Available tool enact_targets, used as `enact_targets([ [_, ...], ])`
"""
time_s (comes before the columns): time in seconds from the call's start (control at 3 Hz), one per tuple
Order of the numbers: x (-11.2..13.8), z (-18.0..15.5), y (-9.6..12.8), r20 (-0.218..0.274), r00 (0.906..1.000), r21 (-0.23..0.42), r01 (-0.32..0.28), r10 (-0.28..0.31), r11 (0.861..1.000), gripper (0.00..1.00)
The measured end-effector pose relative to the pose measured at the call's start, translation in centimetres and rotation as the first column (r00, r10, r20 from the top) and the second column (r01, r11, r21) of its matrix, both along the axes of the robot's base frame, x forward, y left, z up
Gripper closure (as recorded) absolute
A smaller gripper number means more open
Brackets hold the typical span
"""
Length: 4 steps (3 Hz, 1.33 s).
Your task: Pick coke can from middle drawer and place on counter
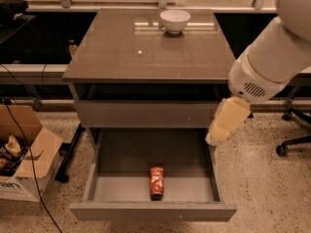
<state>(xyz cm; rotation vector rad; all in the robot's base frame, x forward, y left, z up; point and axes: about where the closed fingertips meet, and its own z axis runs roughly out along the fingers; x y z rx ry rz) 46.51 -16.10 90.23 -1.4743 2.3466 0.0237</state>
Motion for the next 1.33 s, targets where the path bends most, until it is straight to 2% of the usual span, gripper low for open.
enact_targets([
  [0.67,0.1,-0.4,0.7,-0.005,0.9996,0.005,0.028,-0.028,1.0,0.0],
  [1.0,0.9,-3.8,3.1,-0.038,0.9967,0.048,0.074,-0.073,0.996,0.0],
  [1.33,2.5,-8.7,5.6,-0.096,0.9869,0.103,0.139,-0.13,0.985,0.0],
])
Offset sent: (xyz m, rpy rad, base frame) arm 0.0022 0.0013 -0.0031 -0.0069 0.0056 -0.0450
